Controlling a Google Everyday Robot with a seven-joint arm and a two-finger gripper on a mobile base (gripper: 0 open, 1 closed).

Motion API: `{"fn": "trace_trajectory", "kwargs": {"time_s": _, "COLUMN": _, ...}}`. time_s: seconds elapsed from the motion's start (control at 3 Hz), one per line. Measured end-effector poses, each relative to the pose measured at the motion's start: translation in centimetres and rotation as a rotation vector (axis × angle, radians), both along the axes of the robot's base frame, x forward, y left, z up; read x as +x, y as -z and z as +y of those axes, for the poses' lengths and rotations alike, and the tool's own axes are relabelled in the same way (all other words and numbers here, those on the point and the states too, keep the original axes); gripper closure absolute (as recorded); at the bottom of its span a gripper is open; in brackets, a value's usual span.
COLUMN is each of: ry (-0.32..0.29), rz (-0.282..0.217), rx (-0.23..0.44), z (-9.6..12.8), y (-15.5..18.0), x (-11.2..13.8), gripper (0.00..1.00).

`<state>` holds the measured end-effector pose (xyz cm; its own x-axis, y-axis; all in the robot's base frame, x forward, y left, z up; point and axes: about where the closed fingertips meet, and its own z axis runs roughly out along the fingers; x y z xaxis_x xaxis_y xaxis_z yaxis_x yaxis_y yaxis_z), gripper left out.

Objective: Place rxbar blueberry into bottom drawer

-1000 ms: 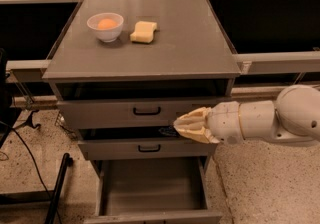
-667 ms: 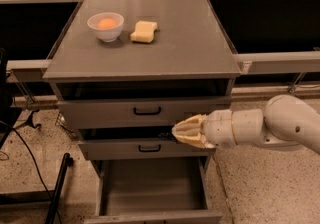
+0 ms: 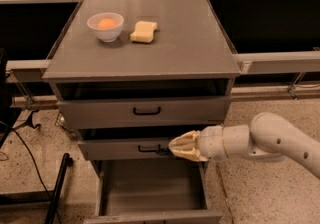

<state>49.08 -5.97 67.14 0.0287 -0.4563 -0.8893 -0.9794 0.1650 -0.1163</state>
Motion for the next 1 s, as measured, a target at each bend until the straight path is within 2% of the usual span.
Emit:
{"fn": "trace_trajectory", "kwargs": {"time_s": 0.33, "ry": -0.026, "rz": 0.001, "rx": 0.009, "z": 0.6, "y": 3.7, "x": -0.9, "gripper": 1.0}}
{"fn": "trace_trajectory", "kwargs": {"time_s": 0.67, "ry": -0.026, "rz": 0.001, "rx": 0.009, "z": 0.6, "y": 3.7, "x": -0.9, "gripper": 1.0}}
{"fn": "trace_trajectory", "kwargs": {"time_s": 1.0, "ry": -0.019, "rz": 0.011, "rx": 0.011, "z": 0.2, "y": 5.5, "x": -0.9, "gripper": 1.0}}
